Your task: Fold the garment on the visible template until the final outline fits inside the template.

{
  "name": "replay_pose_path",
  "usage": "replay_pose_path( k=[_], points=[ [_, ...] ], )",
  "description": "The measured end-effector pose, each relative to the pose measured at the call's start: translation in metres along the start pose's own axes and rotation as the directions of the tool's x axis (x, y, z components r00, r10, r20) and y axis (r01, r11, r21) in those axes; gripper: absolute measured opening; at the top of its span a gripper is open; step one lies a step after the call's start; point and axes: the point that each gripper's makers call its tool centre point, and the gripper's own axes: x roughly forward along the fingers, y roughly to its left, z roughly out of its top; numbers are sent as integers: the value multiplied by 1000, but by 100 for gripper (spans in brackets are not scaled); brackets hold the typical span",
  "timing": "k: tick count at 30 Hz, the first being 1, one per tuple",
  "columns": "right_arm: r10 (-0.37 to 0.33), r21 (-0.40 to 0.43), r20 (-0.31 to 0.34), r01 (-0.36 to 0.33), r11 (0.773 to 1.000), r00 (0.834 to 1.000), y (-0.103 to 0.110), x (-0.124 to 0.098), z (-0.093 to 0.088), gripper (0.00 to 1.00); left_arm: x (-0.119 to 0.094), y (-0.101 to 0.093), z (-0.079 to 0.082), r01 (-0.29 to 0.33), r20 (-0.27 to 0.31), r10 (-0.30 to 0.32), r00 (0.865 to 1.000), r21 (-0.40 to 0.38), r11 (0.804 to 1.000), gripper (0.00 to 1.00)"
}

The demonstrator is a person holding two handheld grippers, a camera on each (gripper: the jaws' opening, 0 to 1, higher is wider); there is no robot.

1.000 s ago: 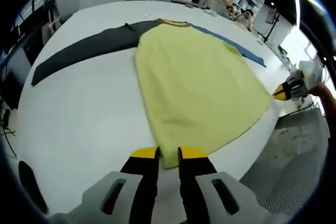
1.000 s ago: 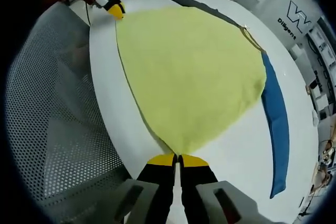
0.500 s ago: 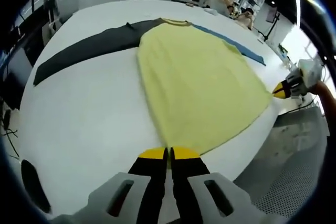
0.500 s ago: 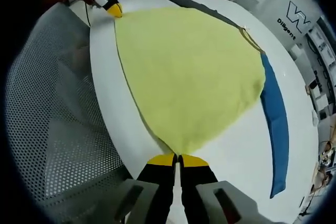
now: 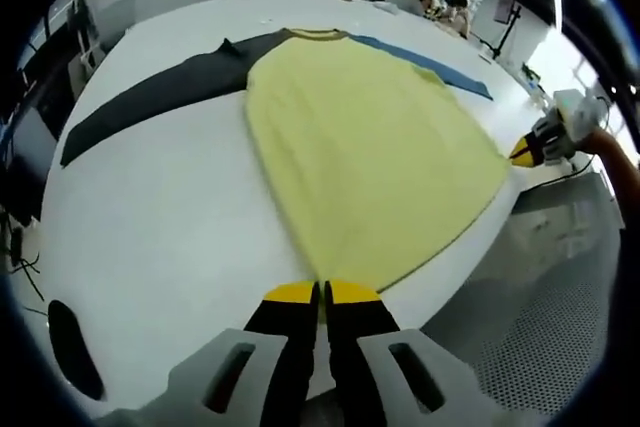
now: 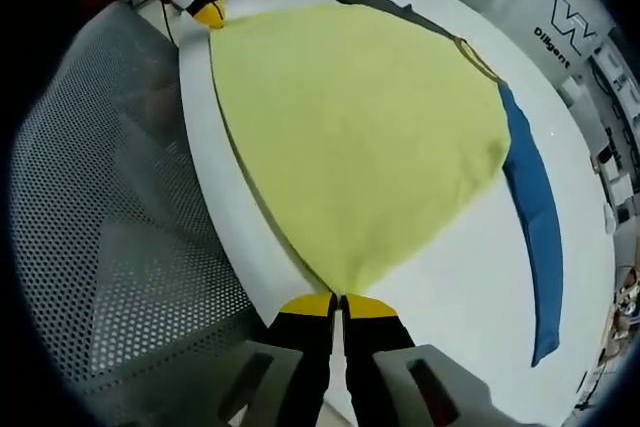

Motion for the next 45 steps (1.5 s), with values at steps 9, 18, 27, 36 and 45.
replay_pose_path(
  k=[9, 18, 27, 36, 45],
  points=[
    [18, 12, -13, -18, 1000, 1000, 4, 3, -4, 0, 3, -1, -11, 5, -22, -5, 1000, -2, 1000, 0],
    [11, 24, -18, -11, 1000, 1000, 6, 4, -5, 0, 7, 0, -14, 4, -36, -4, 999, 5, 1000, 0],
    [24, 64, -15, -23, 998, 1000, 11, 3, -6, 6, 3, 0, -16, 3, -46, -2, 999, 17, 1000, 10],
    [20, 109, 6, -21, 994, 1000, 7, -8, -9, 9, -7, 10, -15, -28, -21, 28, 999, -18, 999, 23],
    [-11, 124, 24, 7, 992, 1000, -3, -14, -6, 9, -20, 8, 11, -47, 72, 49, 996, -33, 998, 27]
  ],
)
